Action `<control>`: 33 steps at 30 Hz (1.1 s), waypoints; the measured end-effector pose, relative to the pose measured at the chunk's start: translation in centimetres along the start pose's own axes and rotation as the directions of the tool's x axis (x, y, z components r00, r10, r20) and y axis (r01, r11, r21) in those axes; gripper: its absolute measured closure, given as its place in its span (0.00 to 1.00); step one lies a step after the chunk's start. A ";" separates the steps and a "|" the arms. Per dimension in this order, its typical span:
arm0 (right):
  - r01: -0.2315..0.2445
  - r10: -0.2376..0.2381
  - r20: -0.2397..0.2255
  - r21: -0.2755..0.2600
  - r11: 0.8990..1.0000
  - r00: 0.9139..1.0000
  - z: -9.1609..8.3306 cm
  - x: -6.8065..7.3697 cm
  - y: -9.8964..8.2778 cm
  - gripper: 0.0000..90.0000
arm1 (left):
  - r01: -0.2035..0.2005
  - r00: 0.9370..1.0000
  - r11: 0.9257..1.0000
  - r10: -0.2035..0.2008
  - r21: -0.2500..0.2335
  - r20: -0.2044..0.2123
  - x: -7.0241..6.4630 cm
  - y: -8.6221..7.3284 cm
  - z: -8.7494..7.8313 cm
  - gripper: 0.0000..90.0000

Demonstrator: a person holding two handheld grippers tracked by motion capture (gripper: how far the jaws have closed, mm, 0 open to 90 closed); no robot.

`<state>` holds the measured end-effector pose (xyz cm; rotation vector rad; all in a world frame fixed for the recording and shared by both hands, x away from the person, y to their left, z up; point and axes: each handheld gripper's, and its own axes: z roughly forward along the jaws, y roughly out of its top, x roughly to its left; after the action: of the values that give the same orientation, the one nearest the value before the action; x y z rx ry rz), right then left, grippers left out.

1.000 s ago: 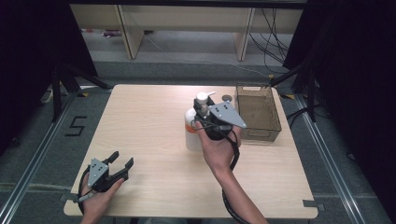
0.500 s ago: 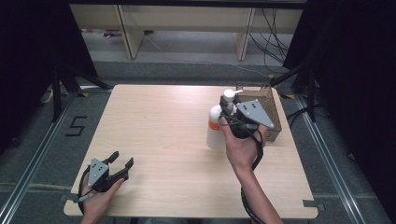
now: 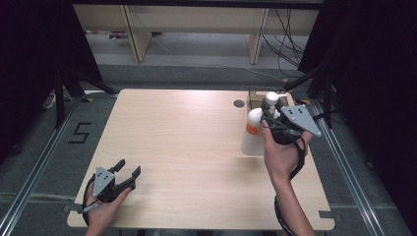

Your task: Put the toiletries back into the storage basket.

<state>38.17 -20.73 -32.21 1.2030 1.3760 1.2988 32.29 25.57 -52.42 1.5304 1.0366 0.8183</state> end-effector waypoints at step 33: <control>0.002 0.000 0.166 -0.014 1.000 0.986 -0.3 -6.8 2.1 0.68 | 0.000 1.000 1.000 0.000 0.008 -0.003 -0.1 0.0 0.0 0.39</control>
<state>39.06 -27.49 -30.29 1.2706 1.2454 1.1776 32.29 25.51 -52.40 1.5359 1.0431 0.8178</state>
